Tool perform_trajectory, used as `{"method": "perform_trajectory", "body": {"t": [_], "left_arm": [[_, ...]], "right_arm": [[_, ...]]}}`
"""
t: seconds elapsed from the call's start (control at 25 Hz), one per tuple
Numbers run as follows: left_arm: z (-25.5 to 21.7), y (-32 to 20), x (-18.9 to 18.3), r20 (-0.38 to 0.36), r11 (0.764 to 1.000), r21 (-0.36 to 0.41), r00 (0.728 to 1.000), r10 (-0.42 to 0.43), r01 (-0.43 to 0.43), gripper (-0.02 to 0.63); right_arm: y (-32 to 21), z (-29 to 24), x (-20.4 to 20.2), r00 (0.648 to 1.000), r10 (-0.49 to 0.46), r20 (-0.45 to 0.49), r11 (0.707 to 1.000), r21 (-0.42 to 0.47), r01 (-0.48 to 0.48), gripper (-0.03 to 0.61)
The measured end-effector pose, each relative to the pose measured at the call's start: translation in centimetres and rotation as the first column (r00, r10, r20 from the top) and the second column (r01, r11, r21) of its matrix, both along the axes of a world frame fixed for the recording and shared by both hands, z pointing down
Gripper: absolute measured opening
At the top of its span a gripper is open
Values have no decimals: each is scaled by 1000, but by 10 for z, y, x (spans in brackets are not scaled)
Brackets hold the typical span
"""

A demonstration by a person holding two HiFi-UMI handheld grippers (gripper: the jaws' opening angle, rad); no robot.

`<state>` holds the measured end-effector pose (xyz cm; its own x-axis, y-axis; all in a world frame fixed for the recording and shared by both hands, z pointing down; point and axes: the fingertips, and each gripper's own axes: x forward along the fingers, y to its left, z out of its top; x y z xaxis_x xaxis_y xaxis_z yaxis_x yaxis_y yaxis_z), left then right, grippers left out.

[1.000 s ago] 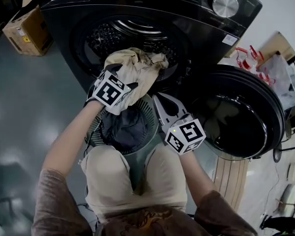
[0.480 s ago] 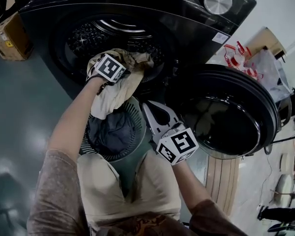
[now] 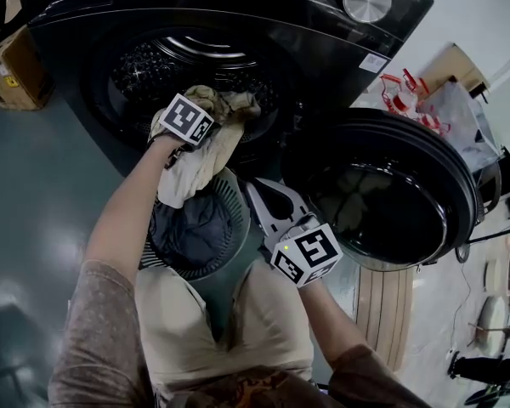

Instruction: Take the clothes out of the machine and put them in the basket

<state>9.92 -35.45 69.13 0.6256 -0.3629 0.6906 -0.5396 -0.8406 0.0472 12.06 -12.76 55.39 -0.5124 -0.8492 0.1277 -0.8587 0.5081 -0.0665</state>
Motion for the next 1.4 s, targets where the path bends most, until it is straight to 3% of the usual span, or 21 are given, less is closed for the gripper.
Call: {"method": "perform_trajectory", "body": {"t": [0.08, 0.16, 0.32, 0.72, 1.04, 1.24, 1.4], "left_arm": [[-3, 2, 0, 9, 999, 39, 1000, -14, 14, 148], [-5, 3, -3, 37, 996, 85, 999, -36, 32, 91], [-13, 14, -5, 66, 992, 123, 997, -33, 25, 55], [-69, 94, -57, -5, 993, 116, 1000, -5, 6, 49], [-94, 183, -120, -43, 997, 61, 998, -36, 38, 49], [-93, 227, -136, -44, 999, 31, 999, -22, 23, 52], [-97, 228, -137, -89, 997, 56, 995, -48, 53, 153]], "right_arm": [[1, -1, 1, 1000, 6, -1, 1000, 1, -6, -3], [3, -2, 2, 1000, 8, -4, 1000, 2, -8, -3], [5, -4, 8, 1000, 12, -16, 1000, 4, -12, -3], [-3, -10, 12, 999, -21, -33, 999, 33, 23, -3], [-16, -6, -16, 994, -110, -29, 993, 30, 111, -3], [-21, -3, -38, 987, -157, -21, 987, 25, 157, -3], [-19, 0, -52, 983, -184, -18, 983, 18, 184, -3]]}}
